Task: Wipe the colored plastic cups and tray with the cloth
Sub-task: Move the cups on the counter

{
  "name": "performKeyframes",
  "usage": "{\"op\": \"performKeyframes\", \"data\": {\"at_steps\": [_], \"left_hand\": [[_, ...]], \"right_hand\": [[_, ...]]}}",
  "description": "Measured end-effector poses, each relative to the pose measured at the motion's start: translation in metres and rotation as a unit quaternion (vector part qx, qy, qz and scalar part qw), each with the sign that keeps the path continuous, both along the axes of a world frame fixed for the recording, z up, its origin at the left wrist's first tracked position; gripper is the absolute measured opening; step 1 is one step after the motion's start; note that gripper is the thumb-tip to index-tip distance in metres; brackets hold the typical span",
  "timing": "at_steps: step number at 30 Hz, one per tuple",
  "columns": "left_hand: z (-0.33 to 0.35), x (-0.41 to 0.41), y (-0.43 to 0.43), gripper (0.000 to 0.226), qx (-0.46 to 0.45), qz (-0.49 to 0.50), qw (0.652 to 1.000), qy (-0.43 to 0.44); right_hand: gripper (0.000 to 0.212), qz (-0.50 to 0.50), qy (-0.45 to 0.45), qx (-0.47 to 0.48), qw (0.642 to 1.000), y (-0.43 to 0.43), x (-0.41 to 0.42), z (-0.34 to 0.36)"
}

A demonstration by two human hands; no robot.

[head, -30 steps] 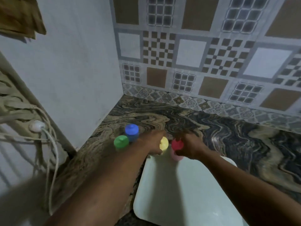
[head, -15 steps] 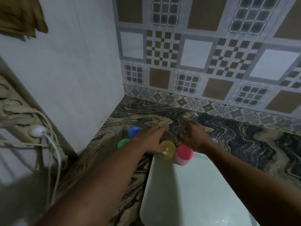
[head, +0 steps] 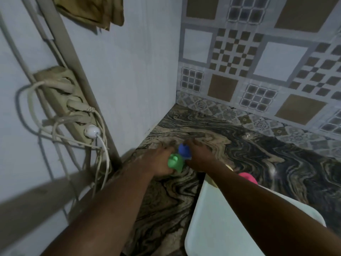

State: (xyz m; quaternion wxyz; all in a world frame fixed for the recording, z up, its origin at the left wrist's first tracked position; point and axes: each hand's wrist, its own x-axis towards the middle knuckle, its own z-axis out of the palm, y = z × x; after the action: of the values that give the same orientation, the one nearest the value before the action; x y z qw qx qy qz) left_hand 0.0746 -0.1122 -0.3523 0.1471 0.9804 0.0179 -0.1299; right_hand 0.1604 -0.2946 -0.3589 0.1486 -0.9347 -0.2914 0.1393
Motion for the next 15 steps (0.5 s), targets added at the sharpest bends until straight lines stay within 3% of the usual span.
{"op": "performKeyframes", "data": {"at_steps": [3, 8, 10, 13, 15], "left_hand": [[0.002, 0.0, -0.007, 0.07, -0.011, 0.006, 1.0, -0.01], [0.023, 0.009, -0.018, 0.056, -0.068, 0.025, 0.996, -0.049], [0.036, 0.021, -0.027, 0.068, -0.074, 0.025, 0.995, -0.067], [0.065, 0.041, -0.061, 0.108, -0.084, 0.005, 0.994, -0.069], [0.082, 0.051, -0.096, 0.103, -0.095, -0.017, 0.991, -0.089]], "right_hand": [[0.06, -0.006, -0.003, 0.01, 1.0, 0.003, -0.002, -0.004], [0.057, -0.045, -0.015, 0.038, 0.998, -0.018, 0.006, 0.031], [0.058, -0.07, -0.025, 0.062, 0.995, -0.041, 0.014, 0.057], [0.061, -0.11, -0.057, 0.077, 0.989, -0.091, 0.018, 0.098], [0.063, -0.142, -0.083, 0.075, 0.984, -0.133, 0.015, 0.119]]}}
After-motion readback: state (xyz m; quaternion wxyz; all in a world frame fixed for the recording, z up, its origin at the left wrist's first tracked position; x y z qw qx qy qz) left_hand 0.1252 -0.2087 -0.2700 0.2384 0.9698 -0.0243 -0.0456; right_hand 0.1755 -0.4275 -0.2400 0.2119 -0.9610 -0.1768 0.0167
